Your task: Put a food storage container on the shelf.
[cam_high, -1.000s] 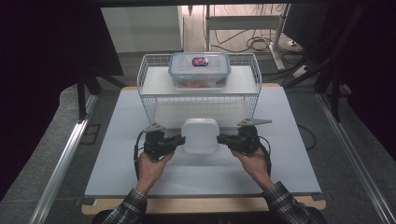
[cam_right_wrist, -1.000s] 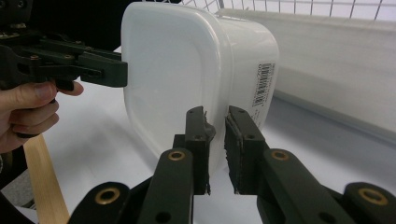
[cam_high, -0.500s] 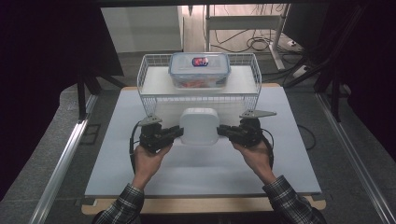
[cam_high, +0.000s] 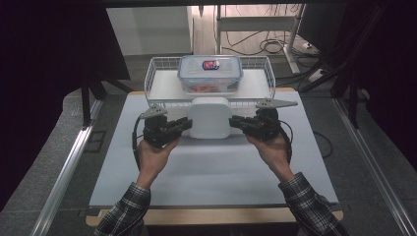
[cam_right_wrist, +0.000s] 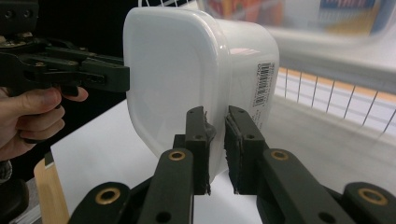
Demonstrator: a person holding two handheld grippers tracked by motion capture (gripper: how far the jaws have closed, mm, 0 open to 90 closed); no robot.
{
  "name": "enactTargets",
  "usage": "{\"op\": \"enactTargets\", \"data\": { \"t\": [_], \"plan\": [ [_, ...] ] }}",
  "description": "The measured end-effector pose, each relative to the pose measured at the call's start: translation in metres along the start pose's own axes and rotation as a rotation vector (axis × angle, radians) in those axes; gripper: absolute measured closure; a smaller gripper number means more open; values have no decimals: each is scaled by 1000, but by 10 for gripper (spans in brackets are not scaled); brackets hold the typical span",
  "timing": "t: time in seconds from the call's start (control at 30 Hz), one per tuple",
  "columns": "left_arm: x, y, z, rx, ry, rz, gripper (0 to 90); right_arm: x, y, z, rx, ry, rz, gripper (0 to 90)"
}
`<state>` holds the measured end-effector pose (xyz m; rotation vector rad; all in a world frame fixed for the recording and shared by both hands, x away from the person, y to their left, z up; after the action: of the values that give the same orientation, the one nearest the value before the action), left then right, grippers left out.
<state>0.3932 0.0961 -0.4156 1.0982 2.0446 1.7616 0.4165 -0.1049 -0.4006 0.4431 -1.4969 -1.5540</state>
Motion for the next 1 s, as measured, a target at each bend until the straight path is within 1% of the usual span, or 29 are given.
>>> {"op": "enactTargets", "data": {
  "t": [0.2, 0.3, 0.33, 0.37, 0.47, 0.63, 0.77, 1.0],
  "plan": [
    [4, 25, 1, -1, 3, -23, 773, 2, 26, 1, 10, 1, -9, 794],
    [6, 40, 2, -4, 3, -35, 773, 2, 42, 1, 18, -2, -21, 794],
    [7, 46, 2, -9, 4, -38, 773, 2, 47, 1, 21, -2, -25, 794],
    [7, 48, 2, -10, 5, -38, 773, 3, 53, 2, 23, -2, -30, 794],
    [9, 63, 2, -23, 9, -46, 773, 3, 65, 2, 26, -2, -40, 794],
    [11, 84, 2, -36, 13, -55, 773, 5, 85, 2, 26, -2, -54, 794],
    [10, 100, 2, -47, 16, -60, 773, 7, 99, 0, 24, -6, -68, 794],
    [2, 126, 5, -50, 20, -61, 773, 6, 123, -9, 15, -29, -85, 791]
  ]
}}
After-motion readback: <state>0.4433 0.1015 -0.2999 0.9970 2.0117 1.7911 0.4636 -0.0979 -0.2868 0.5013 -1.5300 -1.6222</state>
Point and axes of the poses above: each handheld gripper's, and its own axes: x roughly backward along the jaws, y roughly out of its top, z roughly to its left, the point moved 8 cm from there along -x, roughly forward along the jaws, and after that the axes turned 5 degrees about -z, right-handed, at the moved point
